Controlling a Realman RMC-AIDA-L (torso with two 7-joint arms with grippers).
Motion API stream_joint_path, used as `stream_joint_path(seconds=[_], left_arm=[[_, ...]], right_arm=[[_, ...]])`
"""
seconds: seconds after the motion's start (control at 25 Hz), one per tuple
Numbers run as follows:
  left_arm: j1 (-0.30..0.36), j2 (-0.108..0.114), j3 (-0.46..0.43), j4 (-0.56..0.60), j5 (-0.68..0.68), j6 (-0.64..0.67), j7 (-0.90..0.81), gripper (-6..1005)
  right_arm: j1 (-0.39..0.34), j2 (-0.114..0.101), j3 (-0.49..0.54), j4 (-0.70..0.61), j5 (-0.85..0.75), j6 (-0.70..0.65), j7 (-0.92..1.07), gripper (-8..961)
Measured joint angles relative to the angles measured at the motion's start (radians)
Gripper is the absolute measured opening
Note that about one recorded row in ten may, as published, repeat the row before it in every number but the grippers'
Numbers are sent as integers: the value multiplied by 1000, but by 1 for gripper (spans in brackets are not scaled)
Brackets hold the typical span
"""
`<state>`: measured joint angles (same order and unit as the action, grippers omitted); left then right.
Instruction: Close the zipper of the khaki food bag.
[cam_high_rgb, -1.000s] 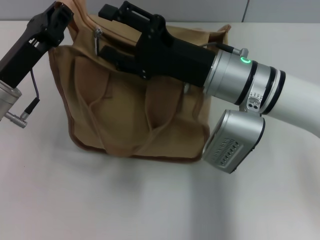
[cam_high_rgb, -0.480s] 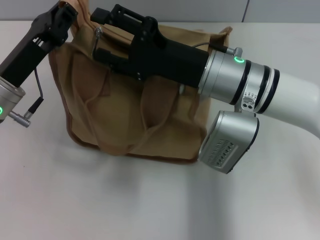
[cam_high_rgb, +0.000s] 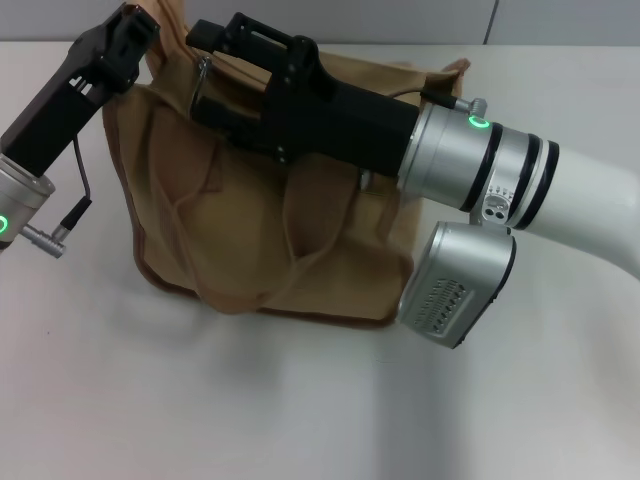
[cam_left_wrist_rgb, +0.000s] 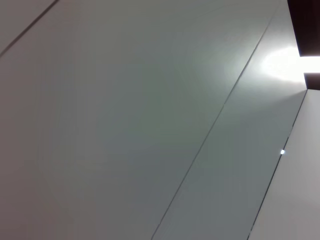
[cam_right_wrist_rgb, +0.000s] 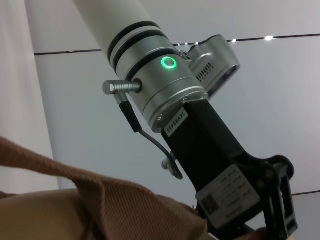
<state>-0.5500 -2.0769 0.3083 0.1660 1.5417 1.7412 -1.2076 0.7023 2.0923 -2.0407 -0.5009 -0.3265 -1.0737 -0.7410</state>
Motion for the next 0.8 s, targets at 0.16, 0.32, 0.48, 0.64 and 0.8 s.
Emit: stream_joint_path(seconds=[0.16,0.32,0.48,0.64,0.8], left_arm=[[1,0,0,0,-1,2,-8,36],[-6,0,5,-8,3,3,-11,36],[-8,0,7,-10,3,3,-12,37],[-8,1,7,-10,0,5,-12,38],[-6,2,7,-10,-1,6,-12,38]], right_arm=[[-3,0,1,7,0,3,-3,790],[-3,0,-6,8,0,8,-13,782],[-3,0,-9,6,0,16,-26,774],[-3,0,-10,4,0,17,-27,766],[-3,0,-19,5,-1,34,-66,758]])
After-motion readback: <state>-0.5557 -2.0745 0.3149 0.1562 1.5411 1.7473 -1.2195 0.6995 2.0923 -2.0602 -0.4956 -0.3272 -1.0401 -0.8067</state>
